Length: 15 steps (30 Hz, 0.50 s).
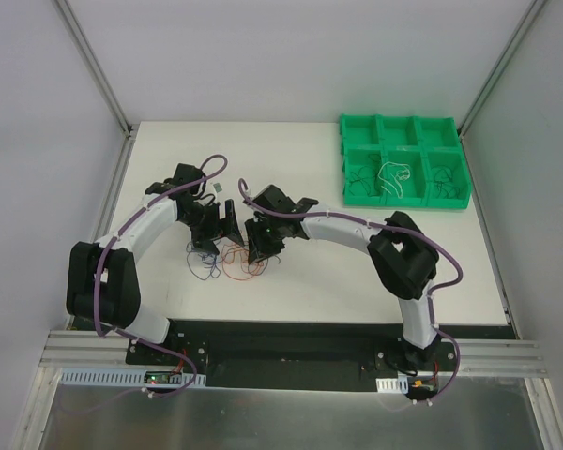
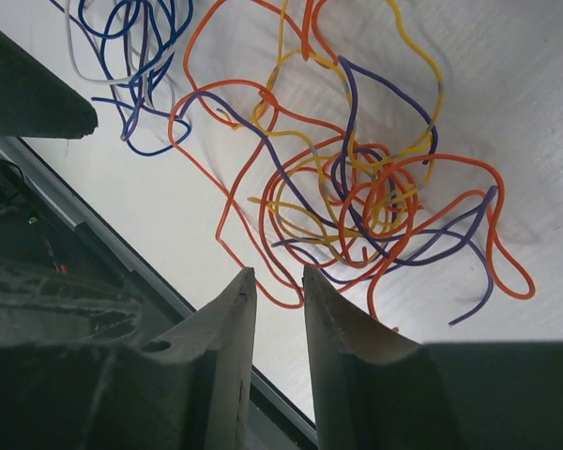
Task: Untangle the cables
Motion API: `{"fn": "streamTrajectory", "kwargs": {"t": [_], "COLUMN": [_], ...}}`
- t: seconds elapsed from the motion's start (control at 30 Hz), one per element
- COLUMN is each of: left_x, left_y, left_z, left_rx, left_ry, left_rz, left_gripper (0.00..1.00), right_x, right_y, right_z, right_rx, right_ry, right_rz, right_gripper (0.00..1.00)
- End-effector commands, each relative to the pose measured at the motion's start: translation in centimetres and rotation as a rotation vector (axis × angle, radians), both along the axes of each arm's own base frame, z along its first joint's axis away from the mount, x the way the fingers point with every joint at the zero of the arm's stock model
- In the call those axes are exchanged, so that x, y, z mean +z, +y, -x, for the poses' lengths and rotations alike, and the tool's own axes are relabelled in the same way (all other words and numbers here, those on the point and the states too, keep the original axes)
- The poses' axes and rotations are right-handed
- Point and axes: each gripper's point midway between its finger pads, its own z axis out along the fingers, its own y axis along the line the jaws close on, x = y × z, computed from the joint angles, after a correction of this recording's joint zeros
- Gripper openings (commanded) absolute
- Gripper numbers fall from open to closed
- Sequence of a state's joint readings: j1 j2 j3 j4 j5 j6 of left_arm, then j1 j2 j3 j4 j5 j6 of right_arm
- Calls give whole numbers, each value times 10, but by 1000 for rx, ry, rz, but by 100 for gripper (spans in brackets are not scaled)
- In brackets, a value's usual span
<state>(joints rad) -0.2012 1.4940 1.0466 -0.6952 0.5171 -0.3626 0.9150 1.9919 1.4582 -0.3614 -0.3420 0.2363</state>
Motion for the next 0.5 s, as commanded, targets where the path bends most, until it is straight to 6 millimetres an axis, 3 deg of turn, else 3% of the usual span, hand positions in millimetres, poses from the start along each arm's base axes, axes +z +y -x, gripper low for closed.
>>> {"fn": "streamTrajectory", "kwargs": {"t": [0.0, 0.13, 0.27, 0.4, 0.47], "left_x": [6, 2, -1, -17, -28], "left_y": [-2, -1, -2, -10, -13], "left_z": [-3, -1, -2, 1, 2], "left_rx": [-13, -15, -15, -19, -22], "left_ry": [-17, -6, 10, 91, 132], "left_rz": [16, 9, 17, 42, 40], "left_gripper": [80, 75, 74, 76, 70], "right_x": [-6, -6, 2, 28, 50], "right_y": [8, 10, 6, -3, -5], "right_z": [4, 4, 2, 3, 3], "right_rx": [0, 1, -13, -26, -35], "right_ry": [35, 40, 18, -9, -34], "right_rz": [-27, -40, -42, -65, -103], "right_gripper": [28, 18, 1, 0, 0]}}
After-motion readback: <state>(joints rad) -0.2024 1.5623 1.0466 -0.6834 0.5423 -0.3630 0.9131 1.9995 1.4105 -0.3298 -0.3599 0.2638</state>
